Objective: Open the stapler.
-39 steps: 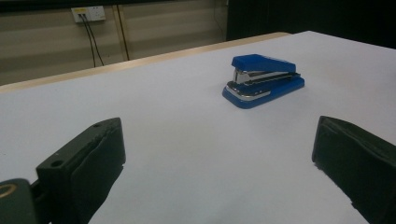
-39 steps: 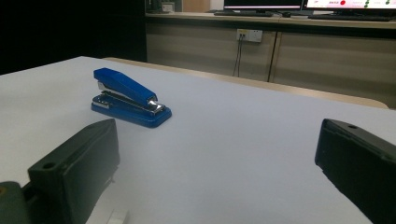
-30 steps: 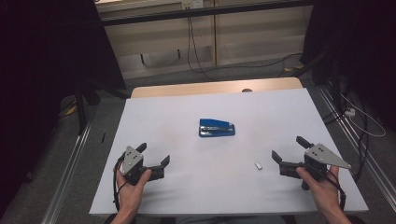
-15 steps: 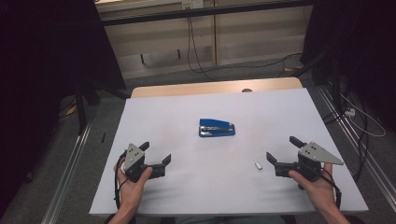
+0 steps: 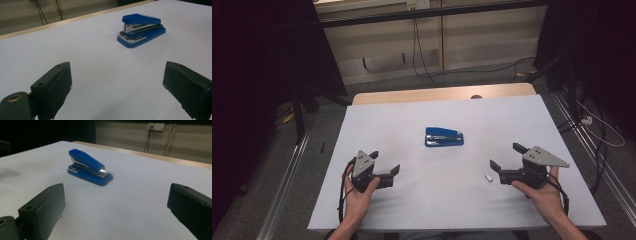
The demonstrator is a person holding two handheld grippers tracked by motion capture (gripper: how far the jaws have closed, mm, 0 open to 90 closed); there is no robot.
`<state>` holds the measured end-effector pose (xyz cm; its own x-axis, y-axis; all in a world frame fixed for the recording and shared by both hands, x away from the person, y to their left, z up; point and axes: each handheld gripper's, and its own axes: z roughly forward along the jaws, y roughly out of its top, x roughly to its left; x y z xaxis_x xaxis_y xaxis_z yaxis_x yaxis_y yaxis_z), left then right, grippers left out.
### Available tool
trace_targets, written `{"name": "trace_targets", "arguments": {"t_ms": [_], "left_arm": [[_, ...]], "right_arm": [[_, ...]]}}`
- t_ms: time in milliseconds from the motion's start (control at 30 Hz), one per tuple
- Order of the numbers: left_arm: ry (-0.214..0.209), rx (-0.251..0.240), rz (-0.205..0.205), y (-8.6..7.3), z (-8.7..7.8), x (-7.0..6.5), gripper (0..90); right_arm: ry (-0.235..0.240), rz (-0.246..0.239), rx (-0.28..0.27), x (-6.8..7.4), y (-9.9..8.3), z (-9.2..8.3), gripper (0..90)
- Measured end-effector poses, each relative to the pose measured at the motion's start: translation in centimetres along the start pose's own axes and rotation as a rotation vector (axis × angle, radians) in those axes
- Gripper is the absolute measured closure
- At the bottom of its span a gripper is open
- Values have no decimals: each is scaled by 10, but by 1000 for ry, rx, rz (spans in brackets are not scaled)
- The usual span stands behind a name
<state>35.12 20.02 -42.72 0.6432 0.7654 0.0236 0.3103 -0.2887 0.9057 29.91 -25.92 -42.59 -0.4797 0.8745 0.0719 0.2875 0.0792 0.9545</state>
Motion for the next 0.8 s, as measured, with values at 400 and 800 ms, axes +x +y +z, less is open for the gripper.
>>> {"name": "trace_targets", "arguments": {"t_ms": [400, 800], "left_arm": [[-97, -10, -16, 14, 13, -12, 66], [-103, -14, -8, 29, 37, -11, 66]], "right_arm": [[22, -8, 6, 13, 12, 20, 18], [99, -40, 0, 29, 26, 52, 24]]}}
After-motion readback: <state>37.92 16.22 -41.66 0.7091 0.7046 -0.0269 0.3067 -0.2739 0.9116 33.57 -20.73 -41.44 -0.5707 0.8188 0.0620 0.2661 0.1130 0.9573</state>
